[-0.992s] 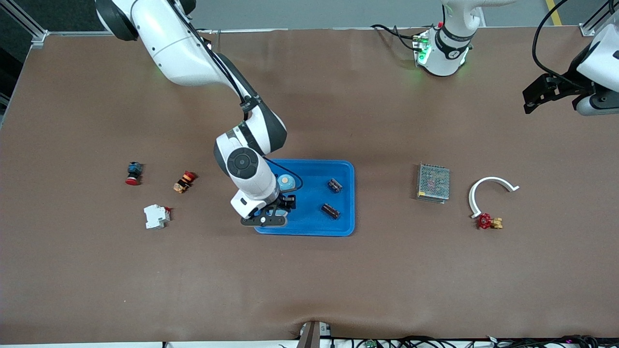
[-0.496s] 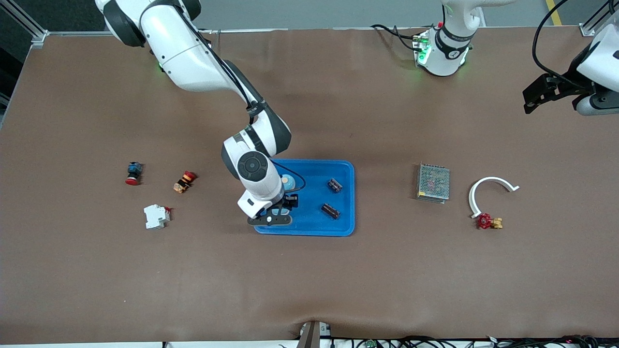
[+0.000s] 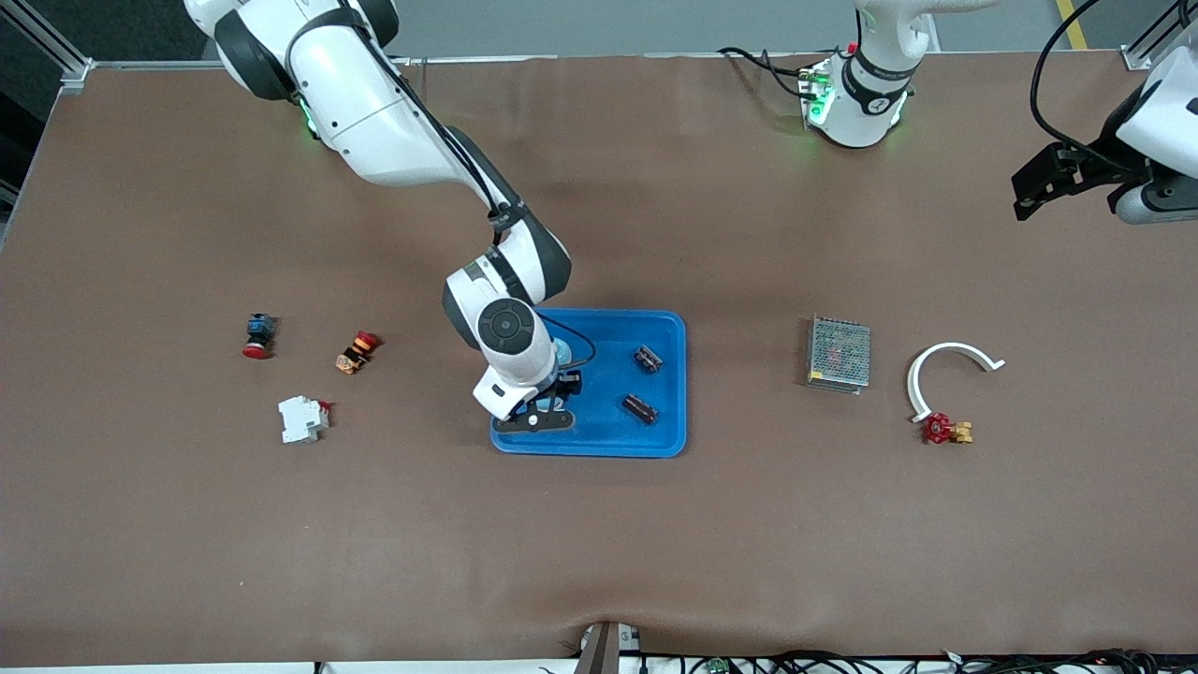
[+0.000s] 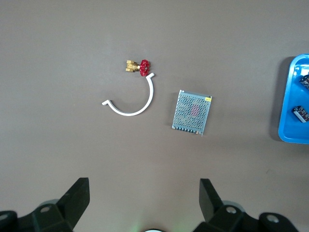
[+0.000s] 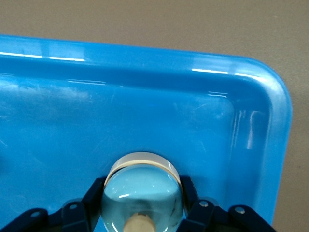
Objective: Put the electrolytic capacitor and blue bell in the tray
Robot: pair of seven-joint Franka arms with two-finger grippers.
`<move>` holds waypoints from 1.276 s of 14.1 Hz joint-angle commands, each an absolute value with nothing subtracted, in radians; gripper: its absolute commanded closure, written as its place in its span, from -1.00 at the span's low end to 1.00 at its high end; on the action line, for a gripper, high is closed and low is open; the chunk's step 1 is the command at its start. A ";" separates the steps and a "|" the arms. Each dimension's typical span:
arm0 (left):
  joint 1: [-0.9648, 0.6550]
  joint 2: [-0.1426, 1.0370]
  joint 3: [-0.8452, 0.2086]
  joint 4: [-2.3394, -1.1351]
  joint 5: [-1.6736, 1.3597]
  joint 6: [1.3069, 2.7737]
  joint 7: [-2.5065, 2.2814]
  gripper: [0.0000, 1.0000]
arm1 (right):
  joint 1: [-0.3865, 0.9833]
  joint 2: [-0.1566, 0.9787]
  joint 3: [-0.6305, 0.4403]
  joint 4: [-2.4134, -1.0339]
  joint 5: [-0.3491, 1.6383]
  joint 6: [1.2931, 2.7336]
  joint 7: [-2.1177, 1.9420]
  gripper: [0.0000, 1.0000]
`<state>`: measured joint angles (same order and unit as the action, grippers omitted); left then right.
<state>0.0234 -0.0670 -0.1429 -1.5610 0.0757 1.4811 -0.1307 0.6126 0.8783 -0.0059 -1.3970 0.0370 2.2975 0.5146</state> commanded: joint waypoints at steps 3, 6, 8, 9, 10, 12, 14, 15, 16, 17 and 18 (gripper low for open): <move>0.026 -0.078 -0.141 -1.566 0.057 1.477 -0.101 -1.00 | 0.623 0.893 -0.014 -1.371 0.028 2.287 0.505 -1.00; 0.028 -0.078 -0.141 -1.566 0.057 1.477 -0.101 -1.00 | 0.623 0.873 -0.014 -1.371 0.025 2.270 0.500 -1.00; 0.028 -0.078 -0.141 -1.566 0.057 1.477 -0.101 -1.00 | 0.623 0.838 -0.012 -1.368 0.026 2.188 0.489 -1.00; 0.028 -0.078 -0.141 -1.566 0.057 1.477 -0.101 -1.00 | 0.624 0.792 -0.011 -1.370 0.028 2.130 0.477 -1.00; 0.028 -0.078 -0.141 -1.566 0.057 1.477 -0.101 -1.00 | 0.623 0.746 -0.011 -1.371 0.029 2.047 0.456 -1.00; 0.028 -0.078 -0.141 -1.566 0.057 1.477 -0.101 -1.00 | 0.621 0.623 -0.009 -1.377 0.040 1.877 0.423 -1.00; 0.028 -0.078 -0.141 -1.566 0.057 1.477 -0.101 -1.00 | 0.621 0.501 -0.008 -1.397 0.057 1.742 0.407 -1.00; 0.028 -0.078 -0.141 -1.566 0.057 1.477 -0.101 -1.00 | 0.618 0.444 -0.008 -1.416 0.073 1.692 0.391 -1.00; 0.028 -0.078 -0.141 -1.568 0.057 1.476 -0.101 -1.00 | 0.614 0.383 -0.008 -1.445 0.084 1.660 0.379 -1.00; 0.028 -0.080 -0.141 -1.566 0.057 1.473 -0.101 -1.00 | 0.611 0.320 -0.009 -1.481 0.084 1.639 0.376 -1.00; 0.028 -0.080 -0.141 -1.566 0.057 1.471 -0.101 -1.00 | 0.607 0.251 -0.012 -1.529 0.084 1.626 0.370 -1.00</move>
